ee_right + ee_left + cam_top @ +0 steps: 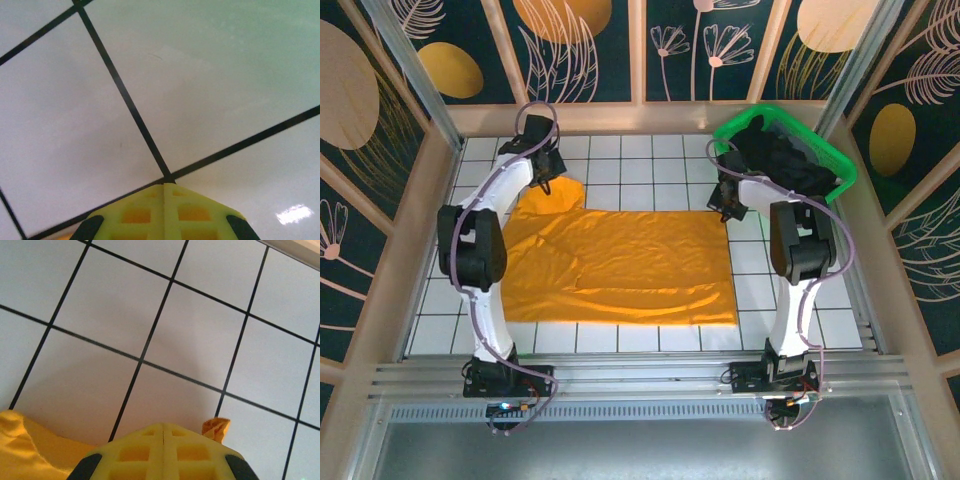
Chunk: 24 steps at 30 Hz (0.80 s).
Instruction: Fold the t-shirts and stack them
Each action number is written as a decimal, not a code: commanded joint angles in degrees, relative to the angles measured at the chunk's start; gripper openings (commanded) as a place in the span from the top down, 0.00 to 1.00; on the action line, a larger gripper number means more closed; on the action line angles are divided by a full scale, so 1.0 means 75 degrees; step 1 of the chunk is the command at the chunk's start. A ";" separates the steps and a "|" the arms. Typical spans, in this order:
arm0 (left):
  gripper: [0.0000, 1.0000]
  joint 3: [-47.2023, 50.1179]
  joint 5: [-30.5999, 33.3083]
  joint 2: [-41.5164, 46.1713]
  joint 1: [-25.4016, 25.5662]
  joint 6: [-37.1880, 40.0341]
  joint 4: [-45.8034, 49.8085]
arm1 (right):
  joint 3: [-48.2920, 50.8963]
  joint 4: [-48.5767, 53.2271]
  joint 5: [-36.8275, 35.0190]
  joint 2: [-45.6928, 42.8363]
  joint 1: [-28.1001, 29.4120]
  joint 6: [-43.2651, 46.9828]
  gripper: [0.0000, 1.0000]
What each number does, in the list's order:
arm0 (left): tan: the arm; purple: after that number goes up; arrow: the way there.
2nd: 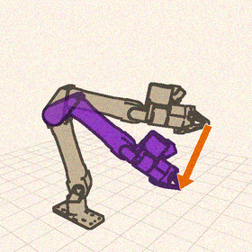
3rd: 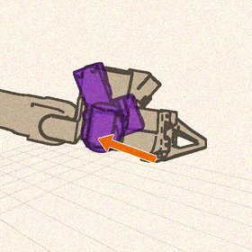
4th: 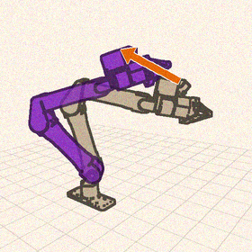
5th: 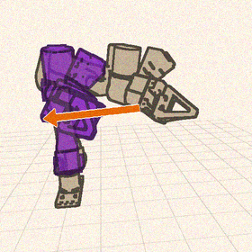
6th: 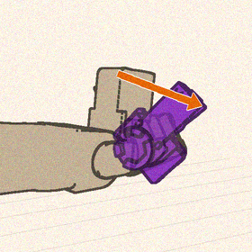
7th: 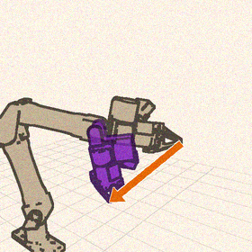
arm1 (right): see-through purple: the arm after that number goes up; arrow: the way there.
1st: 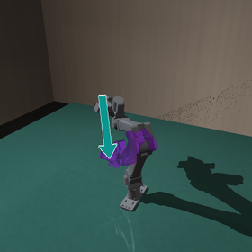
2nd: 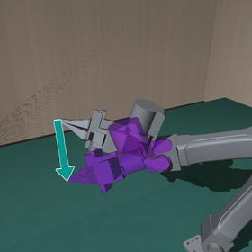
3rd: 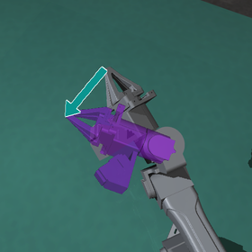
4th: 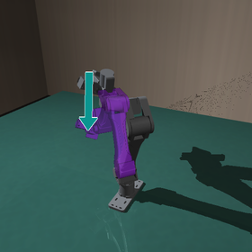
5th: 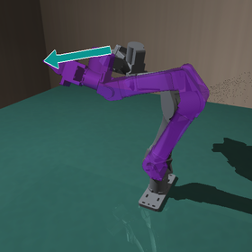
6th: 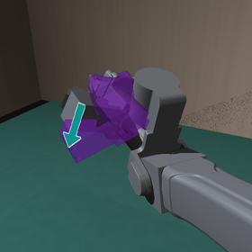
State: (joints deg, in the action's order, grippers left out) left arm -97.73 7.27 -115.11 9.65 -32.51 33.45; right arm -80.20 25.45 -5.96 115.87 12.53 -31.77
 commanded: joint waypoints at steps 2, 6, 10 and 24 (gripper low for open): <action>1.00 0.0508 -0.0092 0.0759 -0.0033 -0.0258 0.0191 | 0.0193 -0.0263 0.0124 -0.0659 0.0022 0.0434 1.00; 1.00 0.1006 -0.0072 0.1396 -0.0033 -0.0373 0.0267 | 0.0350 -0.0347 0.0321 -0.0953 0.0007 0.0468 1.00; 1.00 0.1707 -0.0015 0.2189 -0.0034 -0.0536 0.0408 | 0.0575 -0.0335 0.0531 -0.1336 0.0015 0.0349 1.00; 1.00 0.4670 0.0013 0.6120 -0.0033 -0.1810 0.1660 | 0.2311 0.0021 0.1139 -0.3185 0.0128 -0.0132 1.00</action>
State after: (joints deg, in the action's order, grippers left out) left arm -65.01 6.44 -73.43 9.65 -42.65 41.32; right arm -65.60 23.53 1.28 95.70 12.78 -31.00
